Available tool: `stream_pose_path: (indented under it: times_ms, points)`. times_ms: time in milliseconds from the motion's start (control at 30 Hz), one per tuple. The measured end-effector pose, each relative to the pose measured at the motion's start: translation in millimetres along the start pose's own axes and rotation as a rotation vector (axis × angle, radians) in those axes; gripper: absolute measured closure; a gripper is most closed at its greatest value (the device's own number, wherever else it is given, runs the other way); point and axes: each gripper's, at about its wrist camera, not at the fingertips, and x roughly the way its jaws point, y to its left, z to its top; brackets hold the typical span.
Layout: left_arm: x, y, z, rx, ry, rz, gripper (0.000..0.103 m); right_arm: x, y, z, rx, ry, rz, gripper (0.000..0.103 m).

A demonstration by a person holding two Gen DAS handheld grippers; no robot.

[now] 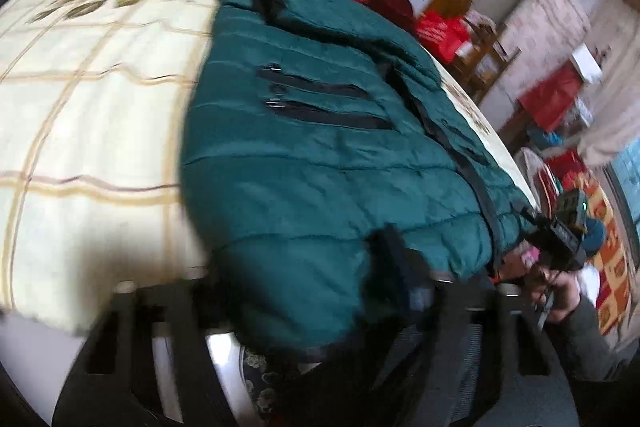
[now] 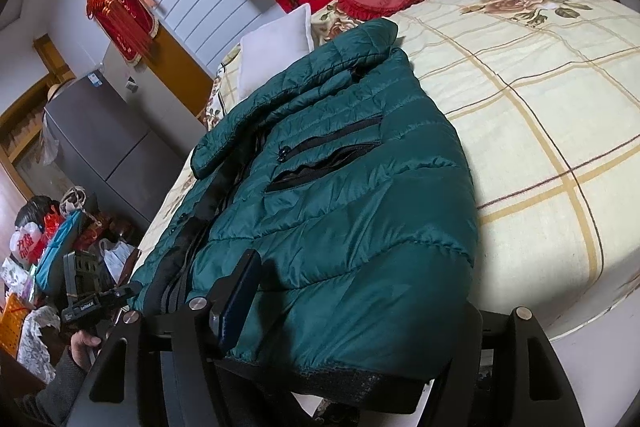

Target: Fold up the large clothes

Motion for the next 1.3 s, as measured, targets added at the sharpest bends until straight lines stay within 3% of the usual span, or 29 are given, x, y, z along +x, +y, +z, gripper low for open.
stream_pose_path:
  times_ms: [33, 67, 167, 233, 367, 467, 500, 533, 567, 633, 933, 1100, 1300]
  points:
    - [-2.0, 6.9, -0.4, -0.030, -0.007, -0.005, 0.064, 0.2, 1.0, 0.1, -0.005, 0.003, -0.003, 0.038]
    - [-3.5, 13.7, -1.0, -0.064, -0.015, -0.014, 0.068, 0.4, 1.7, 0.2, -0.011, 0.007, -0.008, 0.038]
    - [-3.5, 10.3, -0.6, -0.041, -0.022, 0.012, 0.067, 1.5, 8.5, 0.8, -0.051, 0.026, -0.035, 0.042]
    - [-1.4, 6.8, 1.1, -0.031, -0.026, 0.019, 0.063, 0.4, 12.4, 0.3, -0.080, 0.018, -0.038, 0.050]
    - [3.4, -2.2, 2.9, -0.015, -0.047, 0.007, 0.042, 1.6, 6.1, 2.7, -0.047, 0.011, -0.018, 0.064]
    - [5.3, -8.3, 0.8, -0.015, -0.071, 0.025, 0.039, 0.1, 7.5, 3.1, -0.055, 0.006, -0.025, 0.074]
    - [4.2, -8.3, 0.2, -0.020, -0.076, 0.029, 0.042, -2.6, 9.1, 3.5, -0.066, -0.005, -0.037, 0.077]
    - [2.3, -8.0, -1.1, -0.021, -0.082, 0.026, 0.066, -5.8, 9.1, 4.0, -0.065, -0.016, -0.037, 0.082]
    - [1.2, -6.8, -1.7, -0.026, -0.086, 0.023, 0.075, -8.2, 9.3, 4.4, -0.062, -0.025, -0.034, 0.086]
    - [-6.8, 0.7, -3.0, -0.067, -0.107, -0.012, 0.082, -13.2, 9.9, 5.0, -0.057, -0.038, -0.036, 0.087]
    - [-47.0, -16.7, 0.6, -0.038, -0.190, -0.019, 0.089, -43.2, 3.4, 9.9, 0.071, -0.117, 0.092, 0.089]
    - [-62.5, -30.8, -4.6, 0.021, -0.209, 0.002, 0.089, -61.8, 14.2, 11.9, 0.039, -0.129, 0.090, 0.089]
    - [-83.8, -37.4, -3.5, 0.021, -0.257, -0.010, 0.089, -82.4, 26.1, 14.1, 0.016, -0.153, 0.064, 0.089]
